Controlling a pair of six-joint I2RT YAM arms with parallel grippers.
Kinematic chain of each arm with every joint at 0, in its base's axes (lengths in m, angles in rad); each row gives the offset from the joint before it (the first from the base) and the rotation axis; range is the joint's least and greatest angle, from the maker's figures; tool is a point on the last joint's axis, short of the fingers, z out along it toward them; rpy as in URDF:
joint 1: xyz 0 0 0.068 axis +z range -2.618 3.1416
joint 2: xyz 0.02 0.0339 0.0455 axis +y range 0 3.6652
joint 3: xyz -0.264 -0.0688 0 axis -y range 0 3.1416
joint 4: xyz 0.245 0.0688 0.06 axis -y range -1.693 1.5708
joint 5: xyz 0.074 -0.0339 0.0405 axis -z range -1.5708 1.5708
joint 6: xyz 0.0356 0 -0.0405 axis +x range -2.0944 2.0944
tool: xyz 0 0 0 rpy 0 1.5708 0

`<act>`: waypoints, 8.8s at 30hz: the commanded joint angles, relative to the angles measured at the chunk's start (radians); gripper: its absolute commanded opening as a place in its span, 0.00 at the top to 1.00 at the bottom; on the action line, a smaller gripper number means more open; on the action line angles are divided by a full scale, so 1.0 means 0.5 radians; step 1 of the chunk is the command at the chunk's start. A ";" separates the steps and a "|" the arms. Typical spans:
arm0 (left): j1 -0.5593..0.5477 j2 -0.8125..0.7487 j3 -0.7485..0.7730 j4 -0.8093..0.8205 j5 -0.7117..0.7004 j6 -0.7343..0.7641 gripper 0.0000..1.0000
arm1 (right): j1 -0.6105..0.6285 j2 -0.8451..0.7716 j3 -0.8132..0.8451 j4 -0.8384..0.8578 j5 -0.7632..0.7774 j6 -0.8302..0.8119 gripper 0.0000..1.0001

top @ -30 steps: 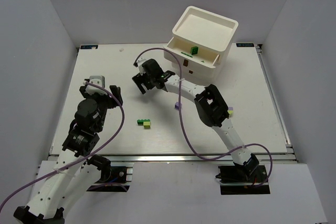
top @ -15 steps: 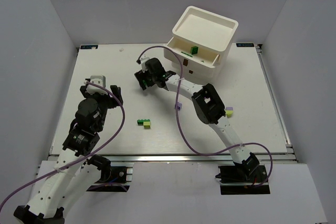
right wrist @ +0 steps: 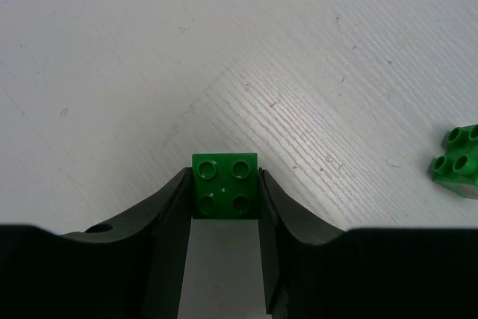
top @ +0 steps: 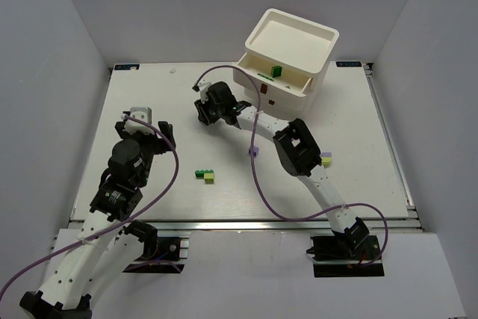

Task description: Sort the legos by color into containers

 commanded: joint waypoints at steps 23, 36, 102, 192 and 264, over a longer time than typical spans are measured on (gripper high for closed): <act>0.005 -0.126 -0.094 0.113 0.364 0.076 0.14 | -0.170 -1.712 -0.872 -0.356 -0.134 -0.240 1.00; -0.016 0.322 0.031 0.036 0.685 -0.199 0.10 | -0.532 -1.586 -0.719 -0.534 0.174 -0.399 1.00; -0.032 1.810 0.427 -0.903 0.827 -2.347 0.31 | -0.710 -3.163 -2.588 -0.945 -2.065 -1.795 0.33; -0.271 1.374 0.387 0.533 0.827 -3.341 1.00 | -0.143 -2.350 -2.600 1.298 -0.102 0.975 0.31; -0.213 1.298 0.467 0.479 0.502 -3.020 1.00 | -0.222 -2.365 -2.548 0.707 -0.397 0.252 1.00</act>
